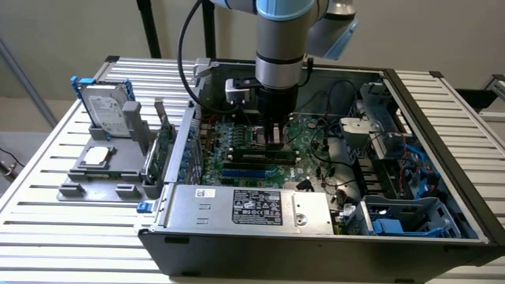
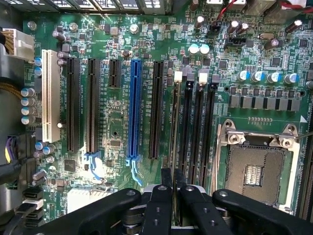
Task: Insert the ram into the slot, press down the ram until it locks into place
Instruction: 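Insert the ram into the slot, then press down the ram until it locks into place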
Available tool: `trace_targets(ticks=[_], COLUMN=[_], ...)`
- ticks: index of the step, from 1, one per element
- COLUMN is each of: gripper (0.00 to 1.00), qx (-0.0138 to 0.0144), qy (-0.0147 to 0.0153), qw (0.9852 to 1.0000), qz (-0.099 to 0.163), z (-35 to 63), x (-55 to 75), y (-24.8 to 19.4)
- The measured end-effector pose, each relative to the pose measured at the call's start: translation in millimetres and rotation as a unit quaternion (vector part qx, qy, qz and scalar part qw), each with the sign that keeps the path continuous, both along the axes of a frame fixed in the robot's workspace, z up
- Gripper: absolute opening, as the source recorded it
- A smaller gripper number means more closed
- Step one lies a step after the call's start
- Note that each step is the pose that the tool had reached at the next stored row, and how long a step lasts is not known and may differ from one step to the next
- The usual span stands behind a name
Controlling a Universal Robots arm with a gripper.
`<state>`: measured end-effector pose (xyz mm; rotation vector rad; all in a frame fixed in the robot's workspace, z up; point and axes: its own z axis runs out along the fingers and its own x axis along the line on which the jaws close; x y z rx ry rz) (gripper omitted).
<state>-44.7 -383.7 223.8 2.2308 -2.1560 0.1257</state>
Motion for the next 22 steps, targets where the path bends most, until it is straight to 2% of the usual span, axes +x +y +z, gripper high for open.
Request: trace_targets(ticks=[2,3,7,10,13,14,17,22], gripper=[0.15,0.21,0.21,0.21,0.18,0.12,0.11,0.11], qx=[0.0002,0.0004,0.0017,0.0038,0.0049,0.0055,0.0063,0.0064], qy=[-0.0001,-0.0001,0.0013,0.0028,0.0069,0.0091,0.0170,0.0177], qw=[1.0000,1.0000,1.0000,1.0000,1.0000,0.9999,0.9998,0.9998], qz=[0.000,0.000,0.000,0.000,0.000,0.000,0.000,0.000], z=[0.2,1.7,12.5,18.3,22.1,22.5,22.8,22.7], x=[0.0,0.0,0.0,-0.5,-1.1,-1.1,-1.0,-0.9], y=[0.0,0.1,0.0,0.0,0.0,0.1,0.1,0.1])
